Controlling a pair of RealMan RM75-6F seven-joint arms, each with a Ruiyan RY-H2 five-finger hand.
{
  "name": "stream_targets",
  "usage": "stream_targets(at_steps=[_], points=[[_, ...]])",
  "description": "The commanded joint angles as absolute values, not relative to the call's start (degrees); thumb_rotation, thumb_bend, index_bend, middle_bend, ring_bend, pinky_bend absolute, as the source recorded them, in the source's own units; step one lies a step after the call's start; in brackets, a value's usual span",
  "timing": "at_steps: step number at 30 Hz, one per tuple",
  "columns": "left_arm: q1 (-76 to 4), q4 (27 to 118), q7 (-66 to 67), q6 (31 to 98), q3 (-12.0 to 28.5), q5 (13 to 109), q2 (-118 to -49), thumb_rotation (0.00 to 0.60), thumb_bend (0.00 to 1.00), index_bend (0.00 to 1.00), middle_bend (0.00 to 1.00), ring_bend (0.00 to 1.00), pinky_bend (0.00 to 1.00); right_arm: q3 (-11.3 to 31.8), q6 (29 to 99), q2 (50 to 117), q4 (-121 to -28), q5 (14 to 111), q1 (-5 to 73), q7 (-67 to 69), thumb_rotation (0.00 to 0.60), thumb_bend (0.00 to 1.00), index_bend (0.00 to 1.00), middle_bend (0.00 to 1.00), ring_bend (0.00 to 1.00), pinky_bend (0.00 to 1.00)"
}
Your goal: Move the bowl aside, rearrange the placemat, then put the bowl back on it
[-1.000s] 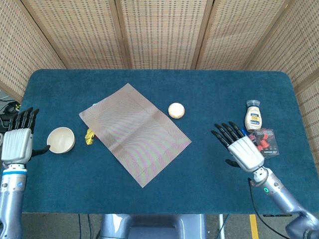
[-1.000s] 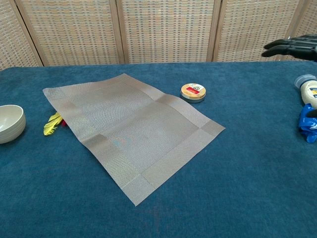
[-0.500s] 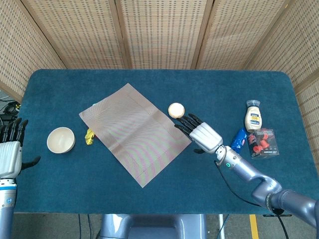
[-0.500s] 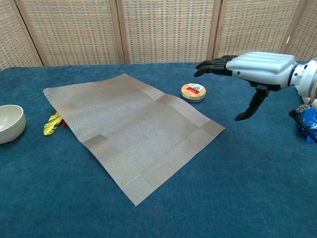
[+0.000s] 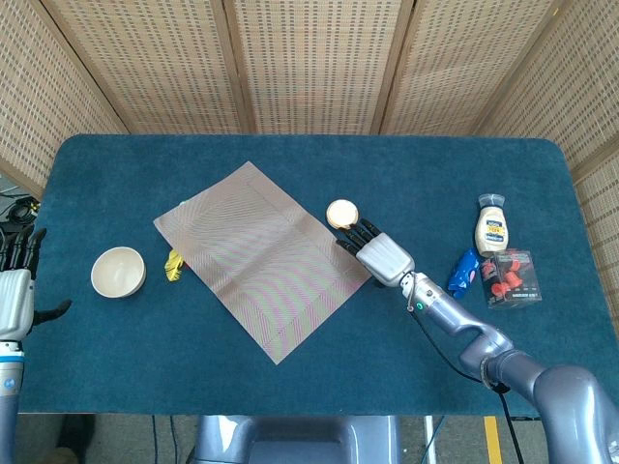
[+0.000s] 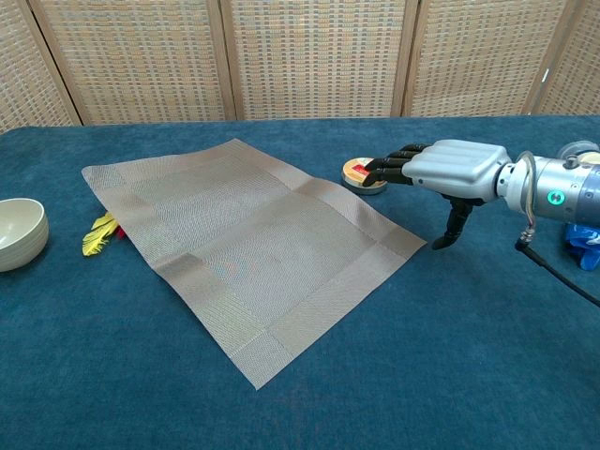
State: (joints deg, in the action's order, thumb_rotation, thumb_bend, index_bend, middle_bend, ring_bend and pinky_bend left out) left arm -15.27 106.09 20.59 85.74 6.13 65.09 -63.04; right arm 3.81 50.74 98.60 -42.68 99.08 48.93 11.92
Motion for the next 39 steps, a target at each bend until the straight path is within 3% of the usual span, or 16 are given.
stream_targets(at_steps=[1,15,28,33,39], points=[[-15.3,106.0,20.6,85.2,6.3,65.1,-63.1,0.600,0.00,0.00,0.00,0.00,0.00,2.3,51.0,100.8,-39.6,98.6,49.4,13.6,0.600,0.00,0.13,0.00,0.00,0.00],[-15.0,105.4,21.4,84.2,7.1,65.4,-63.7,0.600,0.00,0.00,0.00,0.00,0.00,-2.0,54.9,102.5,-36.0,100.3,50.0,16.4,0.600,0.00,0.14,0.00,0.00,0.00],[-14.6,105.3,21.0,83.7,7.6,66.1,-63.7,0.600,0.00,0.00,0.00,0.00,0.00,-0.6,54.5,107.1,-31.0,97.5,51.8,19.1,0.600,0.00,0.16,0.00,0.00,0.00],[-14.3,105.4,20.8,83.7,7.8,66.5,-63.6,0.600,0.00,0.00,0.00,0.00,0.00,-0.4,54.7,107.8,-30.1,96.8,52.2,20.3,0.600,0.14,0.18,0.00,0.00,0.00],[-14.1,105.5,20.7,83.6,7.9,66.8,-63.5,0.600,0.00,0.00,0.00,0.00,0.00,-0.6,56.1,108.1,-29.7,96.4,52.4,22.0,0.600,0.23,0.20,0.00,0.00,0.00]])
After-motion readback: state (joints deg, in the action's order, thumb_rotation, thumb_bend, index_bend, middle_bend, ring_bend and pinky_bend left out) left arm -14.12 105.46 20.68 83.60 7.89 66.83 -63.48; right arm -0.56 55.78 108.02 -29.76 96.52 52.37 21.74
